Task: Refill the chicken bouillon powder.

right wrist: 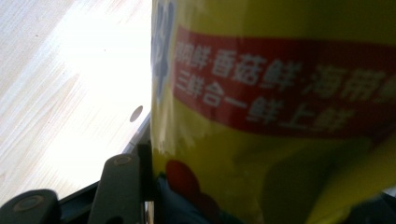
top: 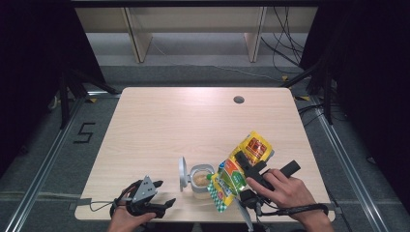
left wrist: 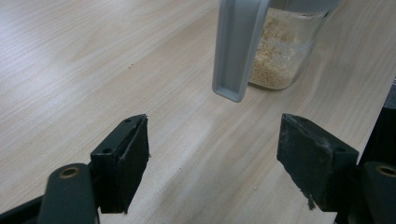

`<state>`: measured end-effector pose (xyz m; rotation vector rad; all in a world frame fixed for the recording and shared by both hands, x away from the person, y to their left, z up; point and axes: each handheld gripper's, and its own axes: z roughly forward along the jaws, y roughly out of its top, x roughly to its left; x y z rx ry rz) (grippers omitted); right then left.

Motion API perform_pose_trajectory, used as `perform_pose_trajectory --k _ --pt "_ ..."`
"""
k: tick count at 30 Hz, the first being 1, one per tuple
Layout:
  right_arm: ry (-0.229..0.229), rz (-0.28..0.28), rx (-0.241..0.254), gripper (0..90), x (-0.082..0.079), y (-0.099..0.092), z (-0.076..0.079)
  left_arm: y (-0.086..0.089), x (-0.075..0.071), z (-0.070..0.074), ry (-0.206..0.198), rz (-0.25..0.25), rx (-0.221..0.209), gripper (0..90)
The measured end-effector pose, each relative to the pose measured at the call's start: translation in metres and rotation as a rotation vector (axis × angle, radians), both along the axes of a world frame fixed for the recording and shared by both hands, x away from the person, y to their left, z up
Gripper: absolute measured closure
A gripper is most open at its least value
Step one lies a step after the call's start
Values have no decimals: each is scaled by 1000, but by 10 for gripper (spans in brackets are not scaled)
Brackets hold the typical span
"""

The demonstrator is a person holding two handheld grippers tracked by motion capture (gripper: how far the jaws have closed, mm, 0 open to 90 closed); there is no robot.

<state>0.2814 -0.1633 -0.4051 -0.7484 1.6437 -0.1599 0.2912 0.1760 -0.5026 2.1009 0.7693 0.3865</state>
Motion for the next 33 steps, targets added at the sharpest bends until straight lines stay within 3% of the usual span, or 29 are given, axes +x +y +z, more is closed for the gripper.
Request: perform_pose_trajectory --k 7,8,10,12,14,15,16,17,23,24,25,29,31,32,33 --pt "4 3 1 495 0 1 -2 1 0 1 -22 -13 28 251" --pt "4 5 0 495 0 1 -2 -1 -1 0 -8 8 -12 251" --pt "3 3 4 495 0 0 0 1 1 0 -3 -4 14 251" --pt "-1 2 4 495 0 0 0 1 0 0 3 -2 4 251" --pt "4 3 3 495 0 0 -2 0 -1 1 -15 -3 21 251" --pt "3 5 5 495 0 0 -2 -2 -2 0 -7 7 -17 251" --pt "5 5 3 495 0 0 -2 0 -1 1 -9 -7 17 251" --pt "5 3 4 495 0 0 -1 0 0 1 -5 -11 18 251" --pt "6 3 3 496 0 0 -2 0 -1 1 -15 -3 20 251" --pt "6 5 3 496 0 0 -2 -2 -2 0 -7 3 -11 251" --pt "4 3 4 495 0 0 -2 0 0 1 -14 -7 21 251" --pt "6 2 1 496 0 1 -2 1 0 0 -2 -4 14 251" --pt "11 5 -2 496 0 1 -3 1 0 1 -22 -12 27 251" --pt "10 5 -1 496 0 0 -3 0 -1 1 -9 -2 7 251" --pt "5 4 0 496 0 1 -2 1 0 1 -18 -13 26 251"
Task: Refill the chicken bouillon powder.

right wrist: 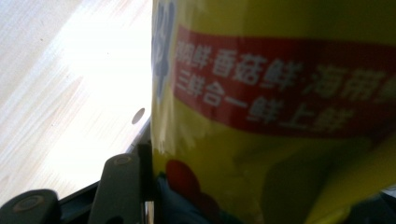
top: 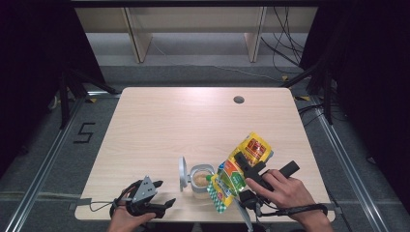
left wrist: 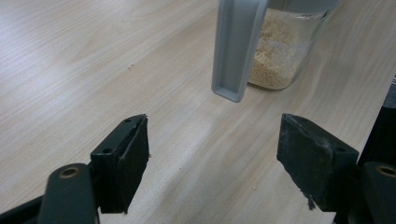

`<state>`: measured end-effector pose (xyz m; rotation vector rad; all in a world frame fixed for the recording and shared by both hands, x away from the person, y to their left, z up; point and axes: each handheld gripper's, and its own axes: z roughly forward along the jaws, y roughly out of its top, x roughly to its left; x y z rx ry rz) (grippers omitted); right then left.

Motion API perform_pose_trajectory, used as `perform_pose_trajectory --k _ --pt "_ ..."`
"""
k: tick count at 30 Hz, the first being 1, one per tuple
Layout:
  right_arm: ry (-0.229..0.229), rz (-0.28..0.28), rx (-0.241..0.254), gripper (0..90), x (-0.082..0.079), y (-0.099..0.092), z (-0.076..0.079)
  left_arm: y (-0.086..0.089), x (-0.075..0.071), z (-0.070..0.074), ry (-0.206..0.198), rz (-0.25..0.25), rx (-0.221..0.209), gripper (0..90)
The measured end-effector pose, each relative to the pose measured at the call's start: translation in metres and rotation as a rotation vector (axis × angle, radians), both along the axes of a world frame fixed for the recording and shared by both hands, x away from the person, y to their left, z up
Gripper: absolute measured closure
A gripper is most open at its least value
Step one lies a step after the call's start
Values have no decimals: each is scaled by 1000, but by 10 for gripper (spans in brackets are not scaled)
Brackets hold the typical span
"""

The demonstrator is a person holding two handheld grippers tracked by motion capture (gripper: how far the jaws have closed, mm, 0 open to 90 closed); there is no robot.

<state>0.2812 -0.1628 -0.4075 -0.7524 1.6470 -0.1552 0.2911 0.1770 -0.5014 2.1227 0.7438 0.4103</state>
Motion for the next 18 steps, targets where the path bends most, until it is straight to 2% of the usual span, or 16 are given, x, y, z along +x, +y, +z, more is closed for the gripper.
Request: perform_pose_trajectory --k 1,4,6,7,8,11,13,15,18 --pt "-2 -1 3 496 0 0 1 -1 0 -1 7 3 -13 251" --pt "0 -1 3 496 0 0 1 0 0 -1 16 8 -12 251" --pt "5 2 1 496 0 0 0 0 1 0 -12 -7 8 251" --pt "4 3 -1 497 0 0 -1 -1 -1 0 0 2 -13 251" --pt "3 2 -2 497 0 0 0 0 1 0 -12 -8 8 251" --pt "-1 2 7 503 0 0 1 0 0 -1 15 9 -12 251" --pt "1 0 -3 505 0 0 0 0 0 -1 14 7 -11 251" --pt "8 3 0 508 0 0 -1 0 0 0 -3 3 1 251" --pt "5 4 0 510 0 0 0 0 1 0 7 -6 -4 251"
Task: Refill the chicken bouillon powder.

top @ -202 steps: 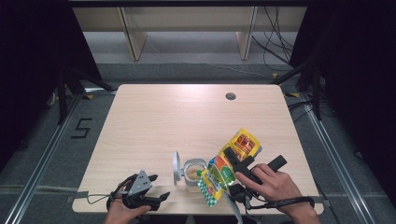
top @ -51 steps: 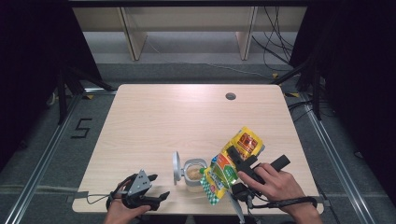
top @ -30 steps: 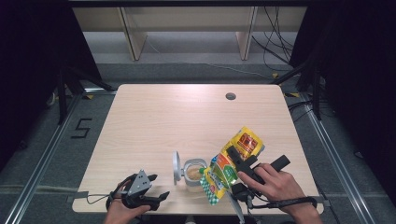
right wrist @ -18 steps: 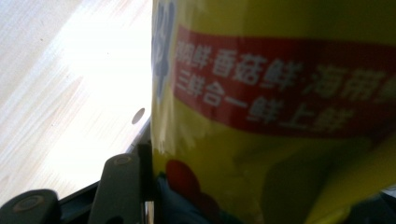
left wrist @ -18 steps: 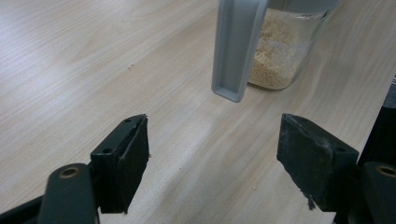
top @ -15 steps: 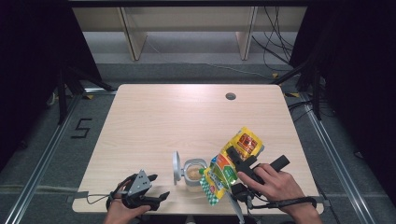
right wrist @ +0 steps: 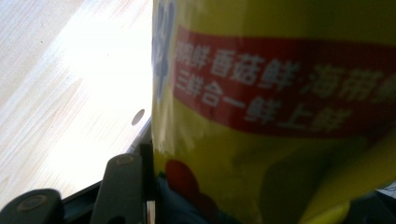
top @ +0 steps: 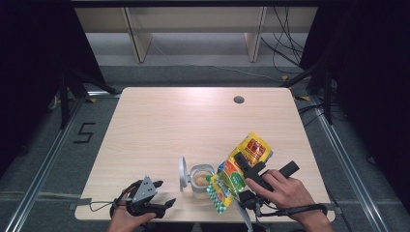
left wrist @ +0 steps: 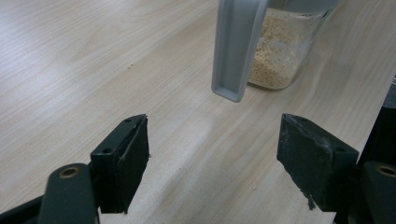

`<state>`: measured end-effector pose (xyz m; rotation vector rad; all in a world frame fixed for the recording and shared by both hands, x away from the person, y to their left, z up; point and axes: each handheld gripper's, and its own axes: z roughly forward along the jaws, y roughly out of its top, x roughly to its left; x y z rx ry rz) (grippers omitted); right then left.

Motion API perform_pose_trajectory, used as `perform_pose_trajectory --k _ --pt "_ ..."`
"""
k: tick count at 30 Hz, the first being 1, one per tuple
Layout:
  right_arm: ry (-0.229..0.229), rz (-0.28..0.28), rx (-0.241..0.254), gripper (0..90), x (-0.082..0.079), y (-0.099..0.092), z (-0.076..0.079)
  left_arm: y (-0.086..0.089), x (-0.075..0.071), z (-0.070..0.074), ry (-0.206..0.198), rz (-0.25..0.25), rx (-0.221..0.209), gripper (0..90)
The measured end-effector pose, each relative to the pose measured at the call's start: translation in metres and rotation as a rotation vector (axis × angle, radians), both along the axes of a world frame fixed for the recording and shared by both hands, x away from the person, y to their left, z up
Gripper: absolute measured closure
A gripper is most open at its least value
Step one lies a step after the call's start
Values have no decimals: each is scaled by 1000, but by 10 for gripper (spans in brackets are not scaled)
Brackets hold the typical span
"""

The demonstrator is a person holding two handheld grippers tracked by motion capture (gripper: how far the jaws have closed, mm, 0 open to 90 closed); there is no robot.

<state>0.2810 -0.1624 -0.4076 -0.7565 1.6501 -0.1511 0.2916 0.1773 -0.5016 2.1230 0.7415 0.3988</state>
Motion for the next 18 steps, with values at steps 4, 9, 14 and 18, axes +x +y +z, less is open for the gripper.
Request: perform_pose_trajectory --k 4,9,14,18 --pt "-2 -2 8 512 0 -1 0 -1 -1 0 6 10 -11 251" --pt "-1 -2 9 513 0 -2 1 -2 -1 -1 5 13 -22 251" --pt "3 -3 7 513 0 -2 1 -1 -1 0 -2 14 -5 251" --pt "-1 -1 11 514 0 -2 3 0 0 -1 7 11 -6 251"
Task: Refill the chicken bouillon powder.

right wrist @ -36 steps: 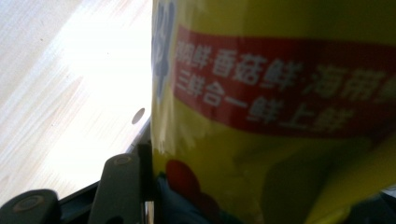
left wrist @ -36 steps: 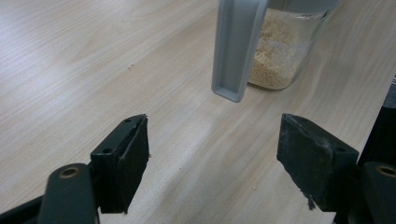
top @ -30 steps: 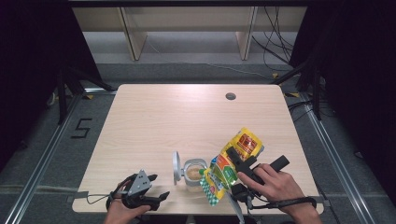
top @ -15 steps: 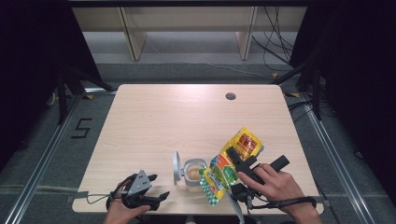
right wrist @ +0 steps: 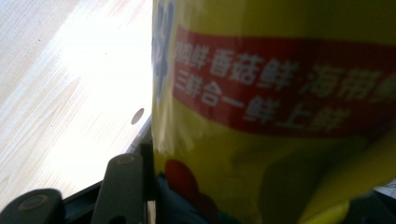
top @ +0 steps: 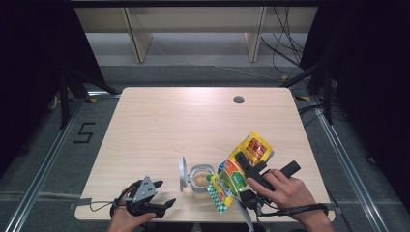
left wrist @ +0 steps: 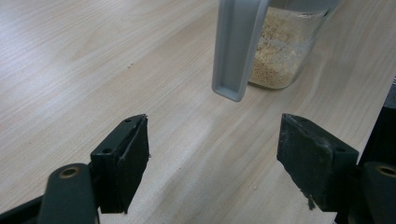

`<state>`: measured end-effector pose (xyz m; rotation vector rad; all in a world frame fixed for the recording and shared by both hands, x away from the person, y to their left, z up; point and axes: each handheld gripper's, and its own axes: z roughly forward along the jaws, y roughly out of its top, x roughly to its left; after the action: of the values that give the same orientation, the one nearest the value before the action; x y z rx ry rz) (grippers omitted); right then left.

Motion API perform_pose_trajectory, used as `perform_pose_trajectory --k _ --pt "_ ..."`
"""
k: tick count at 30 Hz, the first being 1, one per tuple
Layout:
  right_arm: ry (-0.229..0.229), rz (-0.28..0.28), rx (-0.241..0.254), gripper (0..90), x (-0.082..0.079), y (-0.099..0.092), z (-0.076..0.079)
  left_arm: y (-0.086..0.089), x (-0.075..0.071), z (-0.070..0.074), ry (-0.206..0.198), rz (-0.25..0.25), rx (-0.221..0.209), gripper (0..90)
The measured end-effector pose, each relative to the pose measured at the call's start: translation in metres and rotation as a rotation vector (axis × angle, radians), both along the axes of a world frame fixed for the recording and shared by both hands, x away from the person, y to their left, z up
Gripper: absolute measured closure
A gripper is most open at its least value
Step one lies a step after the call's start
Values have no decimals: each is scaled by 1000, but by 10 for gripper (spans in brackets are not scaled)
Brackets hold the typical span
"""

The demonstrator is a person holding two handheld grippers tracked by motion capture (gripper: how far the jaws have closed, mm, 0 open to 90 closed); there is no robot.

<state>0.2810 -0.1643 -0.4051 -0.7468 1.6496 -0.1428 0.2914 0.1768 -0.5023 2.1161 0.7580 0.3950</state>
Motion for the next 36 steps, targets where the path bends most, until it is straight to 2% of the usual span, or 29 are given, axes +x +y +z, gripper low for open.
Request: perform_pose_trajectory --k 6,8,13,14,18,22,23,28,30,31,36 --pt "5 -2 -1 514 0 0 -1 -1 -1 0 -9 9 -9 251" --pt "4 -1 -2 514 0 0 0 0 0 1 -3 -5 4 251" --pt "3 1 0 514 -1 0 0 -1 -1 0 -6 5 -16 251" --pt "4 1 0 514 -1 0 0 0 -1 1 -11 4 7 251" --pt "1 -3 3 514 0 -1 0 0 0 0 1 3 0 251" --pt "7 -3 2 514 0 -1 -1 -1 -1 0 -7 5 -10 251" --pt "7 0 2 515 0 -1 -1 0 0 1 -10 5 5 251" --pt "6 0 0 514 0 0 -1 0 -1 0 4 1 -8 251" --pt "7 2 -1 514 0 0 -1 0 0 1 -13 -1 10 251" --pt "7 1 1 515 0 0 -1 -1 -1 0 -17 5 -5 251" --pt "0 -4 2 514 0 -1 0 0 0 0 -4 0 3 251"
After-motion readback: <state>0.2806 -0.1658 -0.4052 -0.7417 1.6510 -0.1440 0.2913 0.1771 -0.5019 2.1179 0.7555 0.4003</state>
